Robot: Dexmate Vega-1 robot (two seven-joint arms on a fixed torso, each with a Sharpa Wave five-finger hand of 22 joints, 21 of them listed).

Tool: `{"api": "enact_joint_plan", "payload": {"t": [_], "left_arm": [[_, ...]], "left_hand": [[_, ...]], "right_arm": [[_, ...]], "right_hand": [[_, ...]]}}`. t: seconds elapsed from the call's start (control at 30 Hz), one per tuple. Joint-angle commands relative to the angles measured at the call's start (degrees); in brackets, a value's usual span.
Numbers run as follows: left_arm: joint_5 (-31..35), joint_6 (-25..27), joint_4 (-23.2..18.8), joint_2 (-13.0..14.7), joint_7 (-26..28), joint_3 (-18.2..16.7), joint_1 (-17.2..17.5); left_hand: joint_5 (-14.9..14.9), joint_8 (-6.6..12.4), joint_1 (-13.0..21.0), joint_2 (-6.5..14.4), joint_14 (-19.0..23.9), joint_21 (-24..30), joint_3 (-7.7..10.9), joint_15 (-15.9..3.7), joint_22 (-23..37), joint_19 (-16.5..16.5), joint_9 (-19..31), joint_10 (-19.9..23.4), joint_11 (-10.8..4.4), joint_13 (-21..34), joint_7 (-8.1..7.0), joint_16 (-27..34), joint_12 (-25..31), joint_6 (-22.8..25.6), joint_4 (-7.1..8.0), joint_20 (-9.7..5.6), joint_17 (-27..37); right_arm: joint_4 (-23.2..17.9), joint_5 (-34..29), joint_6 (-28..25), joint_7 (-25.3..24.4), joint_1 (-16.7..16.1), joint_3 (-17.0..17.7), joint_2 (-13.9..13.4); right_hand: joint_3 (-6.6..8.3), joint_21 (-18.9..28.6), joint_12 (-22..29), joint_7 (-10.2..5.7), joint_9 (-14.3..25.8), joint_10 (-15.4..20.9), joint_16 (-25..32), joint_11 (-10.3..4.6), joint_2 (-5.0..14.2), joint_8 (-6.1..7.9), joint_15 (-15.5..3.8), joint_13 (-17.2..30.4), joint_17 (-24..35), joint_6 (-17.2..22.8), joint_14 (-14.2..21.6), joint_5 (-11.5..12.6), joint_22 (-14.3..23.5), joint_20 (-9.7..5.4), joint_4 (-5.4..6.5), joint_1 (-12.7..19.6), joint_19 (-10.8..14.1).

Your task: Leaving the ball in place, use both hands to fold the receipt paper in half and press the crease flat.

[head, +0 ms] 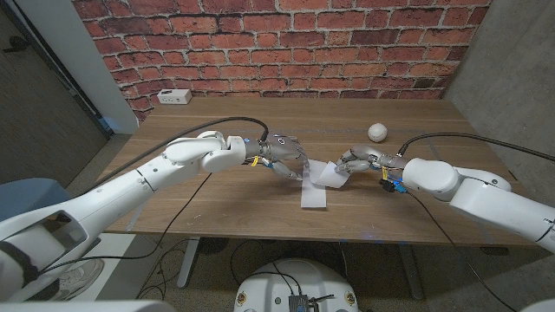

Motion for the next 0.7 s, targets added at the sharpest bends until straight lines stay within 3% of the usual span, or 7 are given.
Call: {"api": "enact_joint_plan", "payload": {"t": [0.03, 0.17, 0.27, 0.43, 0.53, 0.6, 0.7], "left_arm": [[-1.47, -5.49, 3.34, 1.20, 15.75, -2.98, 2.71], [-2.71, -5.73, 3.81, 0.89, 12.65, -2.58, 2.21], [-3.63, -5.55, 4.25, 0.46, 9.97, -2.26, 1.63], [-4.95, -6.12, 5.33, -0.29, 7.09, -1.65, 0.58], [-6.89, -7.42, 7.21, -1.21, 3.81, -0.63, -0.99], [-7.01, -7.79, 7.81, -1.52, 3.49, -0.41, -1.33], [-7.18, -8.12, 8.28, -1.76, 3.21, -0.30, -1.64]], "left_hand": [[0.10, 0.56, -0.56, 0.98, 1.54, 0.49, 0.45, -0.12, 0.24, 0.81, 0.69, 1.50, 0.51, 1.08, 0.60, 0.34, 0.97, 0.43, -0.25, -0.17, 0.54], [-0.01, -1.19, -0.90, 2.57, 0.05, 0.31, 1.16, 0.31, 0.35, 0.59, 0.49, -1.75, 0.81, 1.91, -0.07, -0.50, -0.12, -3.31, -0.51, 0.14, 0.81], [-0.05, -1.84, -0.96, 2.83, -0.96, 0.15, 1.37, 0.36, 0.38, 0.29, 0.34, -2.78, 0.68, 2.10, -0.52, -1.09, -0.56, -4.50, -0.83, 0.43, 0.67], [-0.04, -3.10, -1.17, 3.37, -1.84, 0.04, 1.73, 0.48, 0.42, 0.15, 0.03, -4.38, 0.68, 2.24, -1.63, -1.69, -1.34, -7.03, -1.19, 0.59, 0.51], [-0.06, -5.06, -1.59, 3.55, -1.84, -0.01, 2.06, 0.60, 0.46, 0.26, -0.63, -5.19, 0.26, 2.15, -4.71, -2.07, -2.10, -13.08, -1.96, 0.65, 0.30], [-0.06, -5.85, -1.88, 3.84, -1.81, -0.05, 2.38, 0.61, 0.48, 0.36, -1.07, -5.86, 0.68, 1.86, -7.55, -2.28, -2.81, -18.50, -2.48, 0.72, 0.23], [-0.06, -5.82, -2.00, 3.97, -2.07, -0.16, 2.52, 0.78, 0.48, 0.14, -1.22, -6.19, 0.58, 1.70, -8.04, -2.49, -3.14, -20.44, -2.69, 0.87, 0.19]], "right_arm": [[-1.72, -1.90, -2.88, 0.85, 1.31, -1.25, -0.10], [-2.00, -1.86, -3.63, 1.65, 1.74, -1.53, -0.24], [-2.00, -1.05, -3.55, 2.20, 1.62, -1.19, -0.51], [-2.19, 0.18, -3.09, 2.03, 0.86, -0.15, -1.12], [-2.57, 1.39, -2.31, 1.61, -0.28, 1.20, -2.04], [-2.54, 2.52, -1.51, 1.54, -1.07, 2.11, -2.48], [-2.24, 3.95, -0.07, 1.53, -2.07, 3.17, -2.89]], "right_hand": [[-0.36, 0.53, -0.18, 0.11, 0.00, 0.57, -0.65, -0.03, -0.22, 0.61, -0.36, 0.17, 0.22, 0.38, -0.77, 0.05, 0.12, 0.28, 0.03, 0.63, -0.92], [-0.82, 0.40, -0.43, -0.04, -0.47, 0.32, -1.92, 0.04, -0.54, 0.65, 1.27, 0.29, 0.19, 0.31, -2.76, -0.03, 0.07, 1.61, 0.07, 0.60, -3.34], [-3.28, 0.41, -1.07, 0.09, -1.27, -0.48, -3.02, 0.73, -1.94, -0.37, 3.62, 0.14, 0.46, -1.26, -4.99, -0.71, -0.04, 3.16, 1.44, -2.39, -5.33], [-7.55, 0.44, -1.92, 0.95, -2.67, -1.89, -4.14, 1.42, -3.73, -1.98, 5.39, 0.06, 1.14, -2.40, -8.02, -1.97, -0.25, 5.24, 3.62, -8.08, -7.10], [-9.69, 0.26, -2.30, 1.12, -3.32, -2.64, -4.90, 1.71, -4.64, -2.95, 5.99, 0.06, 1.25, -3.16, -9.59, -2.38, -0.34, 6.08, 4.80, -11.29, -8.06], [-12.20, 0.10, -2.48, 1.23, -3.91, -2.94, -5.53, 2.01, -6.29, -3.71, 6.66, 0.06, 0.98, -3.24, -10.08, -2.34, -0.42, 6.67, 6.24, -15.27, -8.53], [-15.92, -0.46, -2.88, 1.63, -4.69, -3.87, -6.68, 2.53, -8.88, -5.23, 7.62, 0.21, 0.43, -3.97, -11.05, -1.79, -0.52, 7.61, 8.50, -21.35, -9.46]]}}
